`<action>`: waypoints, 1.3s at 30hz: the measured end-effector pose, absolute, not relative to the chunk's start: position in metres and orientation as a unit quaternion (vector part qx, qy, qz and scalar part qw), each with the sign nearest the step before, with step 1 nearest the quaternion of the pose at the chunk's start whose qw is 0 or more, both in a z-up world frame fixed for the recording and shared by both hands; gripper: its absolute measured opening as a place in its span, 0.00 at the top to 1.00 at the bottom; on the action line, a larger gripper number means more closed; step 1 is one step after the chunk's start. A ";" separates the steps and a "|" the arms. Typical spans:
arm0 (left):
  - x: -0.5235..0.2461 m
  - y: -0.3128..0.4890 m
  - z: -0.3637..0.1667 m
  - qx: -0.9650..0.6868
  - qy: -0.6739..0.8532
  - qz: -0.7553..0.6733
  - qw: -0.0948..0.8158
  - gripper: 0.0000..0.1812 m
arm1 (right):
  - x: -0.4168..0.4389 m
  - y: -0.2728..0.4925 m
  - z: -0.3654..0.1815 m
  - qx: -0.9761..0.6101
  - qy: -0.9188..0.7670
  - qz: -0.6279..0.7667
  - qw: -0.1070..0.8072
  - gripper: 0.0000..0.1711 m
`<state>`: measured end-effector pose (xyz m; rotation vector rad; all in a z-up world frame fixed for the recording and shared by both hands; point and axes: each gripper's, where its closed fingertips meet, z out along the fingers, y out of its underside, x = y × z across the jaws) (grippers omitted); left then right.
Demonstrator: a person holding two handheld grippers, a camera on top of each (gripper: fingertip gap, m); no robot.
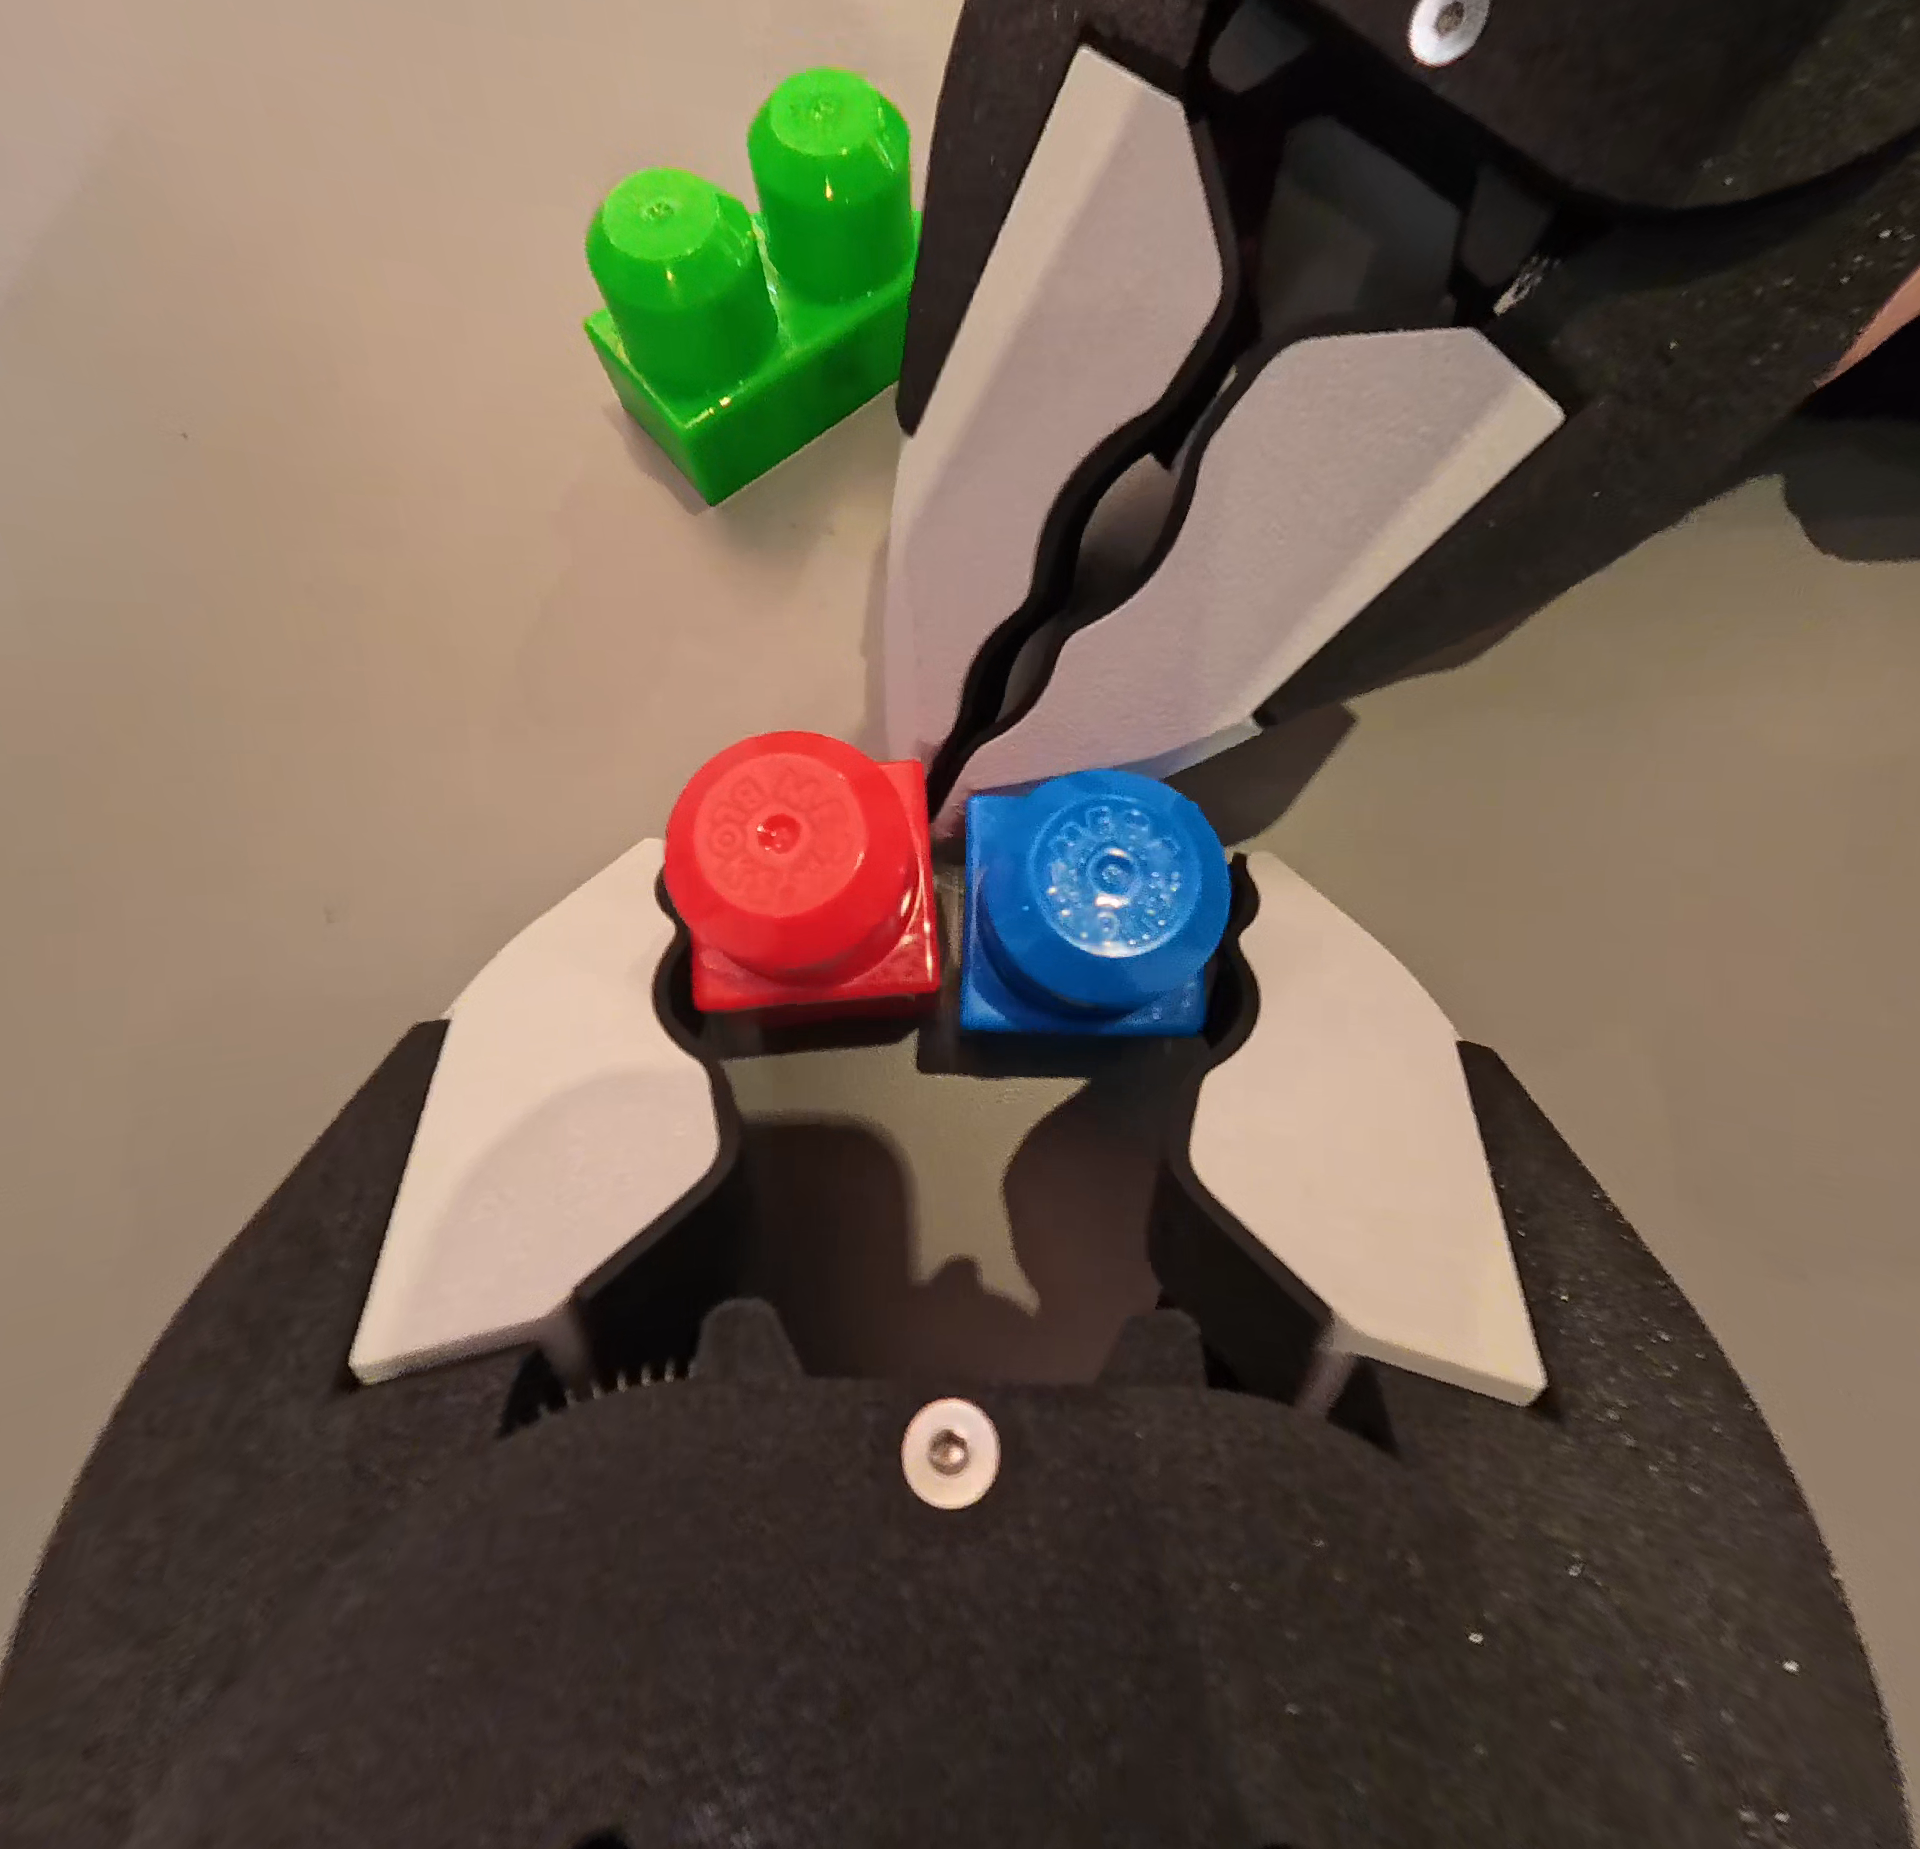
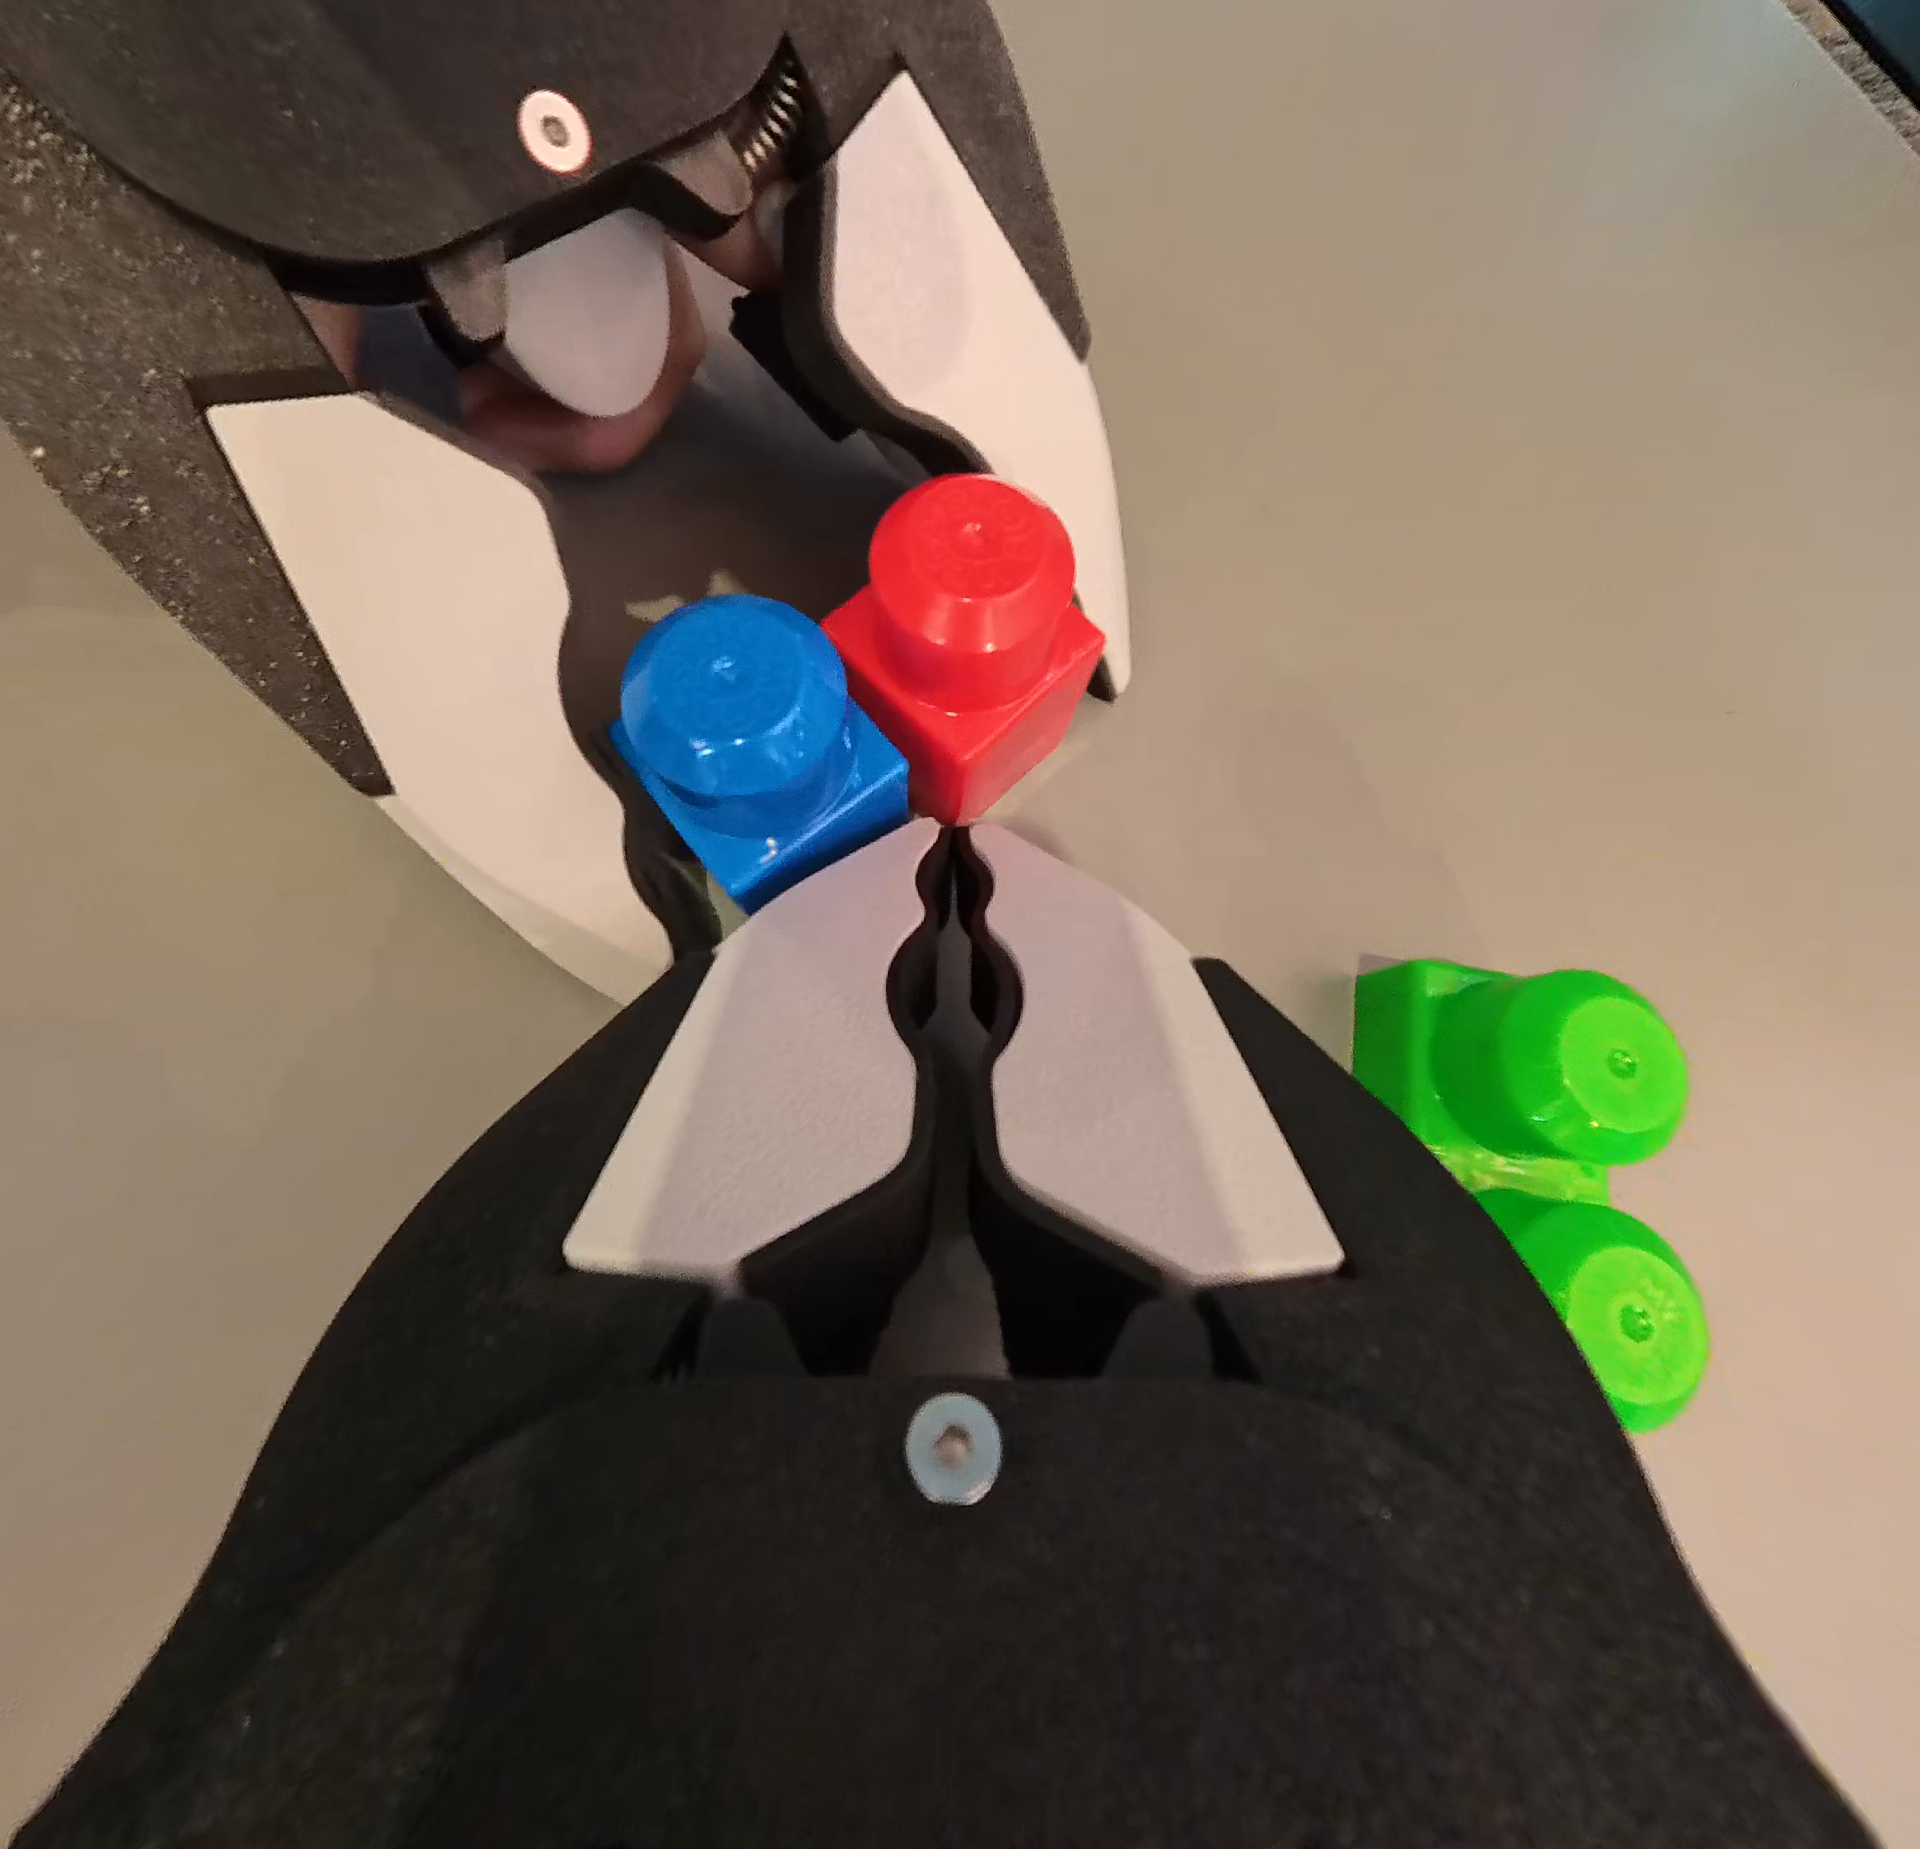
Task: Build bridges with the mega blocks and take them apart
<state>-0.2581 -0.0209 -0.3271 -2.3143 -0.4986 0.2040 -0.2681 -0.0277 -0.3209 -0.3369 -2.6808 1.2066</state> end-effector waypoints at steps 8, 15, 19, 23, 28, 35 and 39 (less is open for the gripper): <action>-0.258 -0.022 -0.327 -0.902 -0.196 0.080 0.377 0.50 | -0.277 -0.024 -0.320 -0.127 -0.898 0.403 0.121 1.00; -0.257 -0.021 -0.327 -0.903 -0.196 0.079 0.374 0.47 | -0.282 -0.035 -0.318 -0.122 -0.895 0.404 0.141 1.00; -0.258 -0.021 -0.327 -0.903 -0.198 0.079 0.373 0.46 | -0.281 -0.036 -0.318 -0.117 -0.897 0.403 0.142 1.00; -0.257 -0.021 -0.327 -0.903 -0.197 0.078 0.374 0.46 | -0.280 -0.037 -0.317 -0.120 -0.894 0.409 0.136 1.00; -0.259 -0.020 -0.326 -0.902 -0.196 0.078 0.376 0.50 | -0.280 -0.036 -0.317 -0.123 -0.895 0.408 0.132 1.00; -0.260 -0.020 -0.327 -0.901 -0.200 0.083 0.376 0.50 | -0.284 -0.026 -0.308 -0.139 -0.886 0.420 0.141 1.00; -0.260 -0.020 -0.327 -0.901 -0.201 0.083 0.376 0.50 | -0.294 -0.004 -0.283 -0.150 -0.869 0.433 0.185 0.99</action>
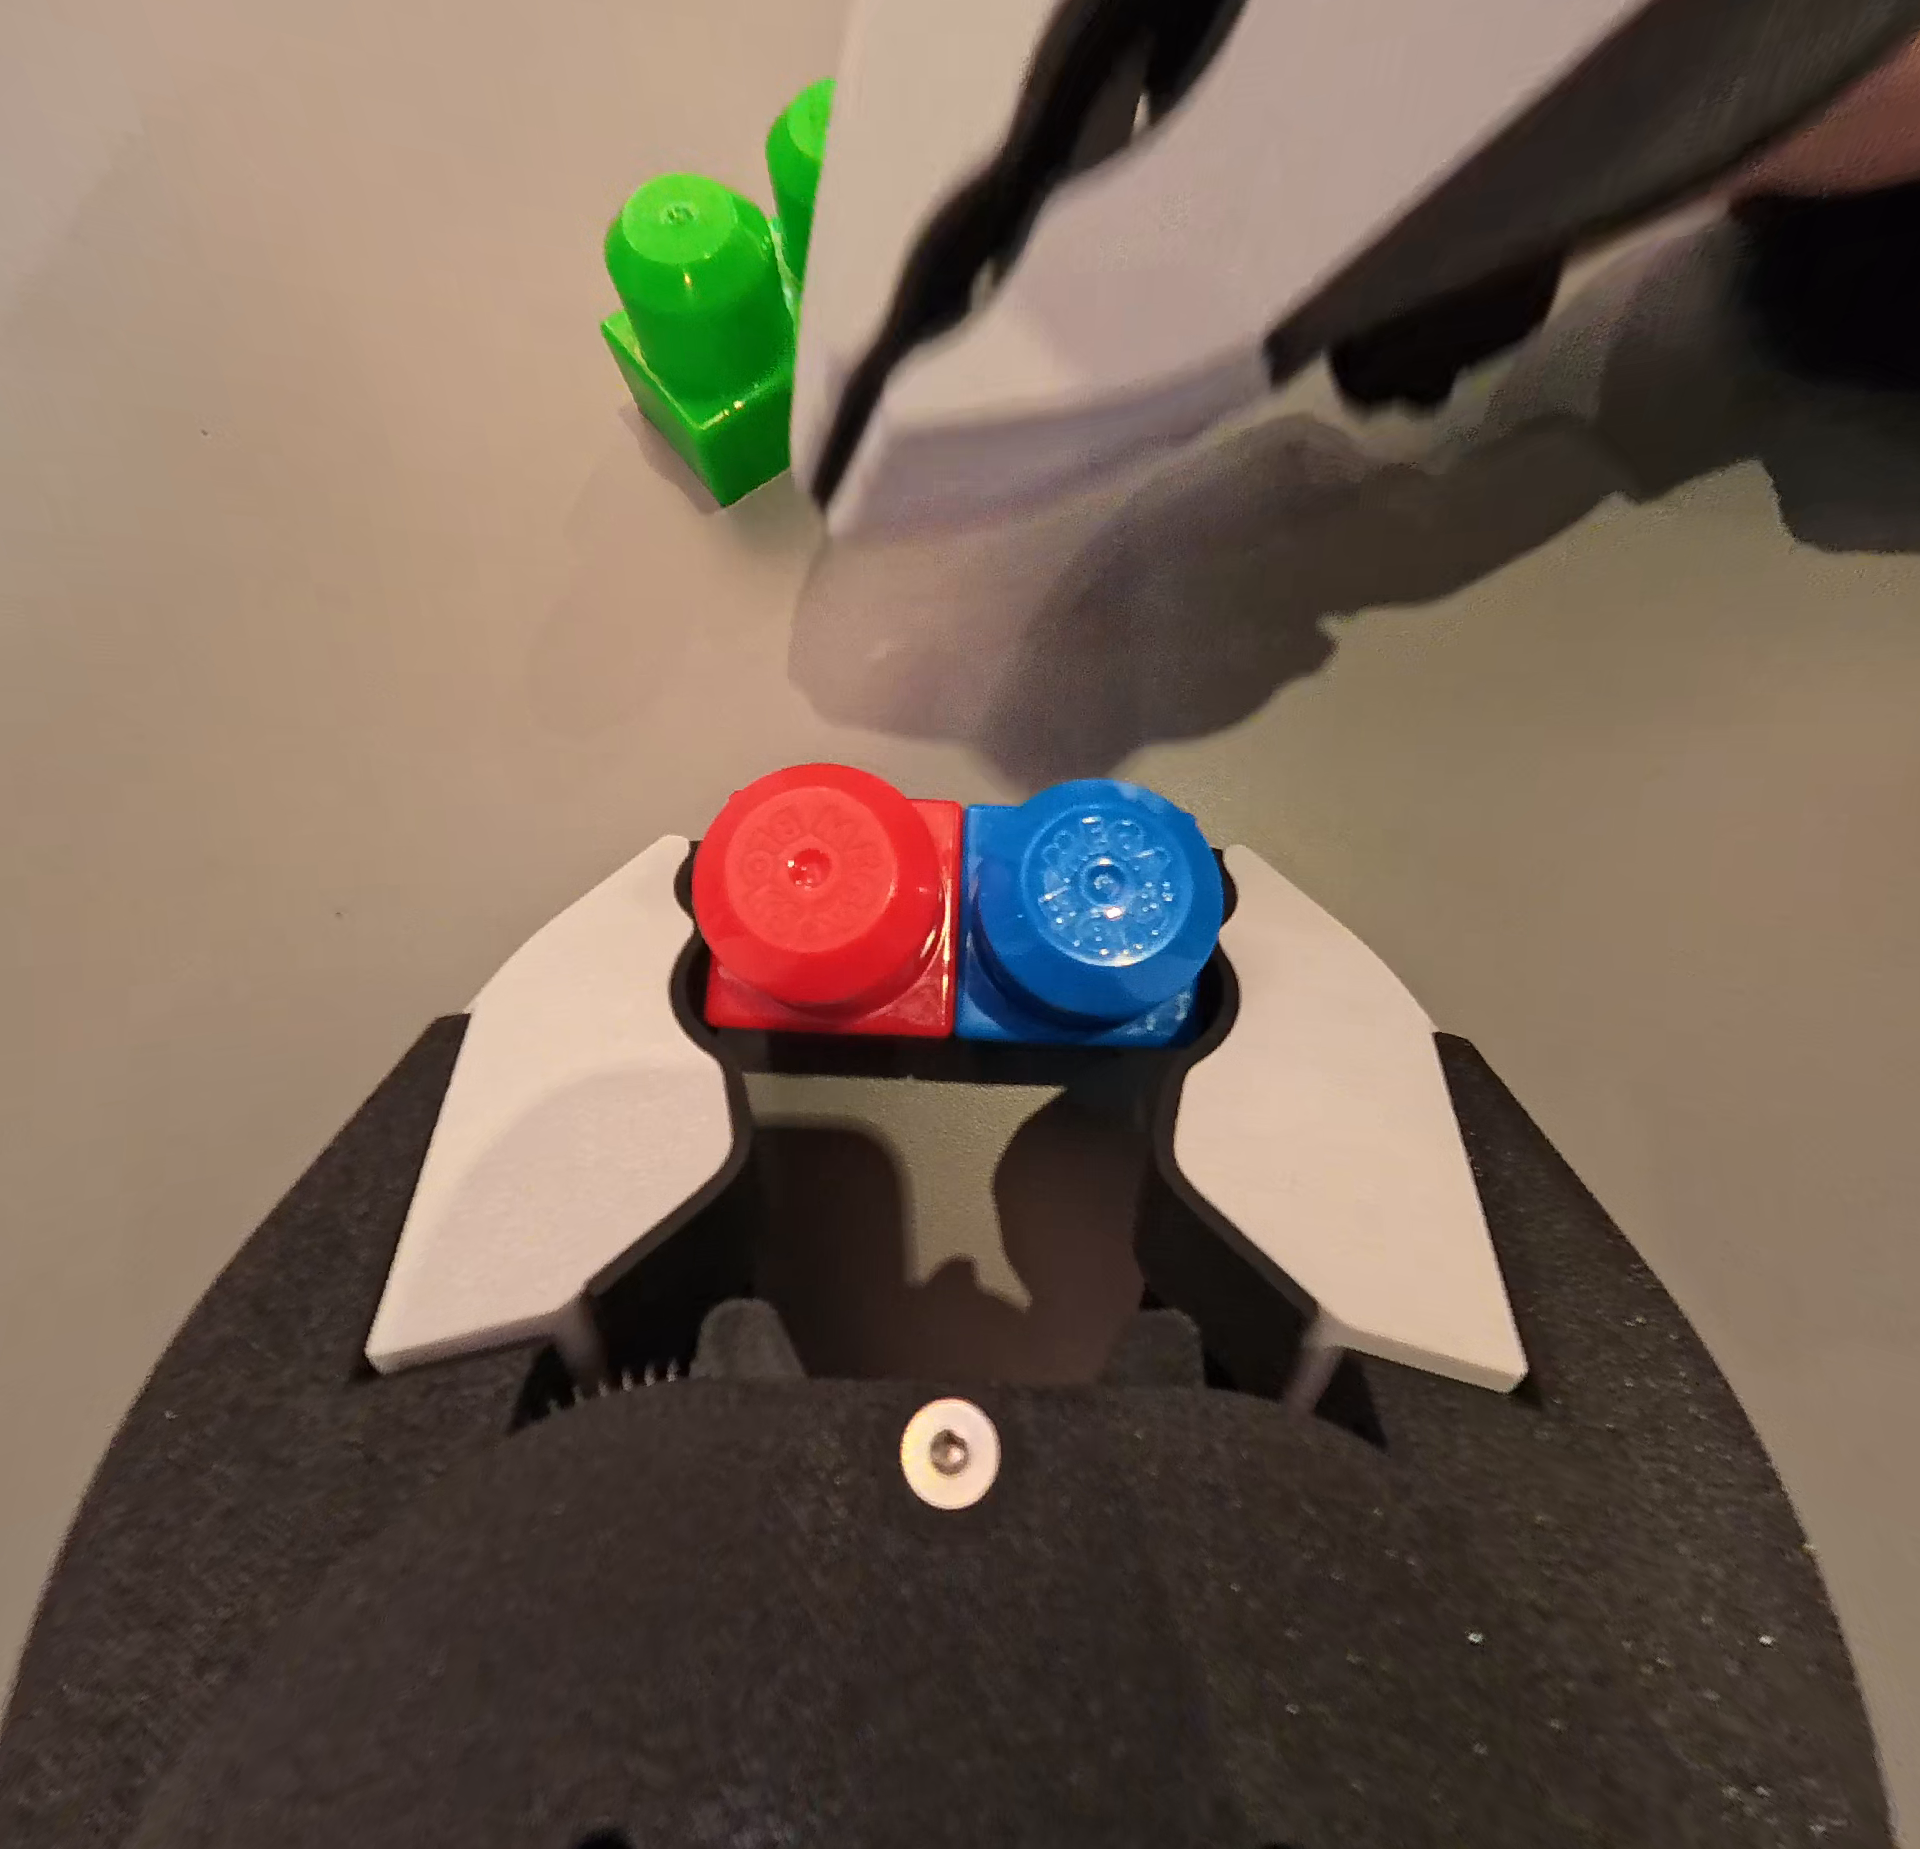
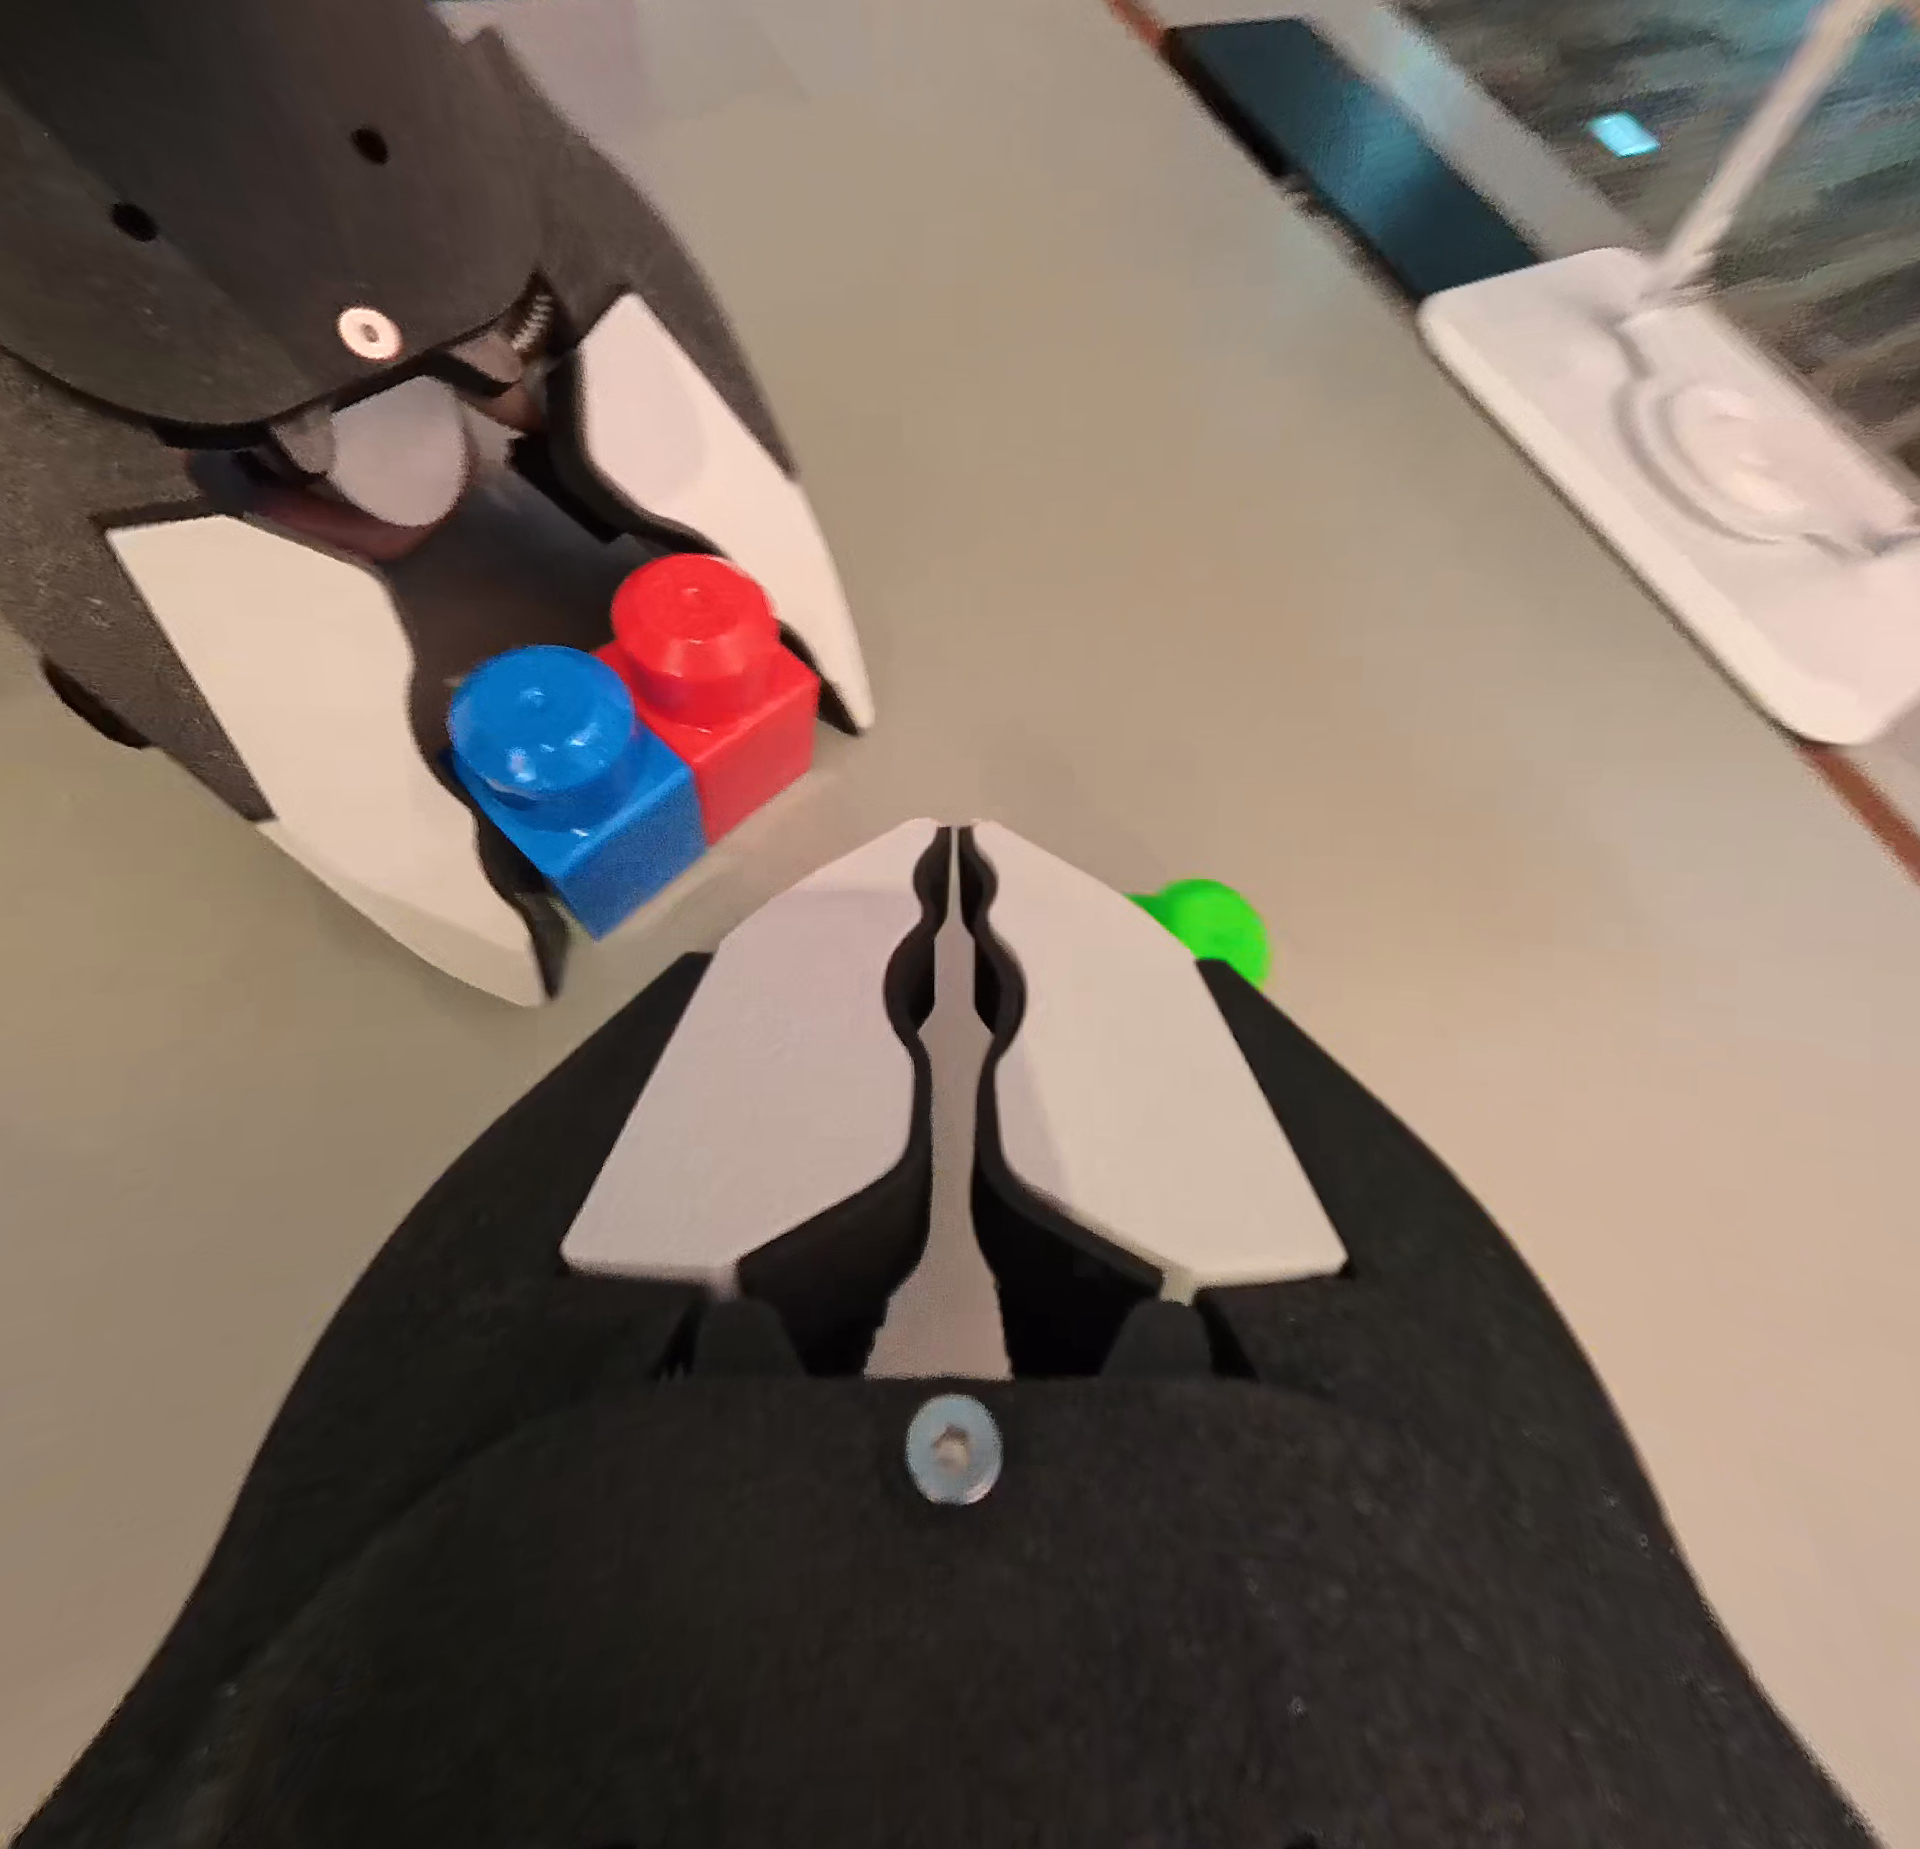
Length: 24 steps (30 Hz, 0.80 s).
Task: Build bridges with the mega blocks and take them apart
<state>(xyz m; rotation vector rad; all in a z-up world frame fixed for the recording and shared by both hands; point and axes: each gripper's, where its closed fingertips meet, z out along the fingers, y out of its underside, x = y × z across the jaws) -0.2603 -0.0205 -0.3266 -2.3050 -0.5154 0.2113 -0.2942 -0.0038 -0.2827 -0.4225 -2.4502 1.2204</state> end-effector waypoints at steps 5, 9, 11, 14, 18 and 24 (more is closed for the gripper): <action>-0.263 -0.024 -0.323 -0.892 -0.223 0.069 0.387 0.51 | -0.326 0.057 -0.266 -0.214 -0.843 0.441 0.224 0.84; -0.275 -0.034 -0.313 -0.878 -0.247 0.109 0.396 0.51 | -0.334 0.071 -0.273 -0.269 -0.812 0.499 0.135 0.78; -0.283 -0.039 -0.306 -0.869 -0.257 0.145 0.397 0.51 | -0.332 0.066 -0.276 -0.271 -0.811 0.506 0.113 0.75; -0.290 -0.044 -0.300 -0.864 -0.268 0.189 0.382 0.51 | -0.330 0.061 -0.288 -0.244 -0.837 0.469 0.141 0.73; -0.291 -0.037 -0.298 -0.855 -0.287 0.187 0.389 0.51 | -0.335 0.055 -0.303 -0.216 -0.860 0.421 0.191 0.83; -0.300 -0.029 -0.300 -0.849 -0.315 0.214 0.367 0.51 | -0.328 0.044 -0.262 -0.246 -0.812 0.498 0.177 0.83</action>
